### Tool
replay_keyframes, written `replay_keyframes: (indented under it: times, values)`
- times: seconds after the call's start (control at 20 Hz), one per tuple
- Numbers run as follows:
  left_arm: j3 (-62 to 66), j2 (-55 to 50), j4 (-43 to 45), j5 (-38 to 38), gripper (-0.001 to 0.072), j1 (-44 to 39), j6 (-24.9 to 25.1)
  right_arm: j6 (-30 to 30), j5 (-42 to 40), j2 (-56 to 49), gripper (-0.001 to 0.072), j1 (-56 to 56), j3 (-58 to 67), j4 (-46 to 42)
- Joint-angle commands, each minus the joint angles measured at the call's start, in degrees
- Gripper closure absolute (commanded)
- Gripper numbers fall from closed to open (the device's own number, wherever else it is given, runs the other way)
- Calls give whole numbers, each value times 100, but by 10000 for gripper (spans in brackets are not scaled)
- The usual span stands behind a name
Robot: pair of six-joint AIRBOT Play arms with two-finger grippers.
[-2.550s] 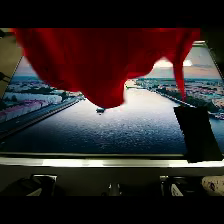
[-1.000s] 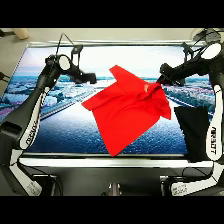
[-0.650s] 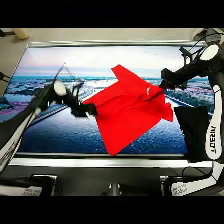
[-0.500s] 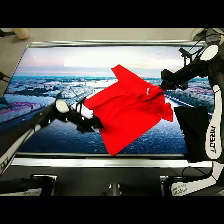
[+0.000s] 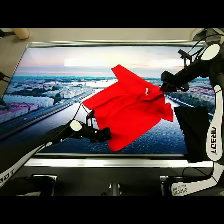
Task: Fold the shirts.
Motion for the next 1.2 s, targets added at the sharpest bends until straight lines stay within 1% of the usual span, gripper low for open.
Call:
replay_keyframes:
  times: [0.0,0.05,0.1,0.2,0.25,0.35,0.45,0.5,0.6,0.7,0.8,0.9,1.0,1.05,1.1,1.15]
  values:
    - [332,457,-83,328,687,286,894,-15,-157,472,697,-4,11,0]
    - [531,935,234,330,687,544,1123,-13,-409,743,697,-4,22,-13]
    - [789,1502,686,271,687,852,1178,-13,-715,1067,697,-4,22,-11]
    - [1565,2671,1534,-240,687,1604,1178,-22,-1309,1869,697,-4,107,-94]
    - [2039,3226,1923,-409,687,1982,1176,-79,-1635,2352,697,-2,170,-271]
    - [3023,4258,2492,-225,687,2739,1174,-205,-2212,3364,696,-2,212,-1038]
    - [3757,5040,2686,219,687,3453,1143,22,-2430,4306,696,-2,212,-2083]
    - [3969,5346,2697,376,687,3792,1005,216,-2350,4695,696,-2,212,-2382]
    - [4059,5746,2697,332,687,4343,553,361,-2024,5215,696,-2,212,-2376]
    - [4061,5858,2697,-127,686,4791,507,446,-1821,5499,696,-2,212,-2350]
    - [4054,5766,2697,-629,686,5141,507,516,-1683,5565,696,-2,212,-2374]
    - [3971,5595,2699,-1152,686,5375,509,564,-1196,5394,696,-2,210,-2382]
    - [3746,5320,2697,-1762,686,5440,509,575,-199,4962,696,-2,175,-2393]
    - [3528,5154,2695,-2050,686,5438,507,570,149,4671,696,-2,63,-2391]
    - [3259,4977,2691,-2253,686,5438,507,573,302,4328,696,-2,-138,-2339]
    - [2938,4787,2691,-2376,686,5418,509,568,227,3995,697,-2,-400,-2181]
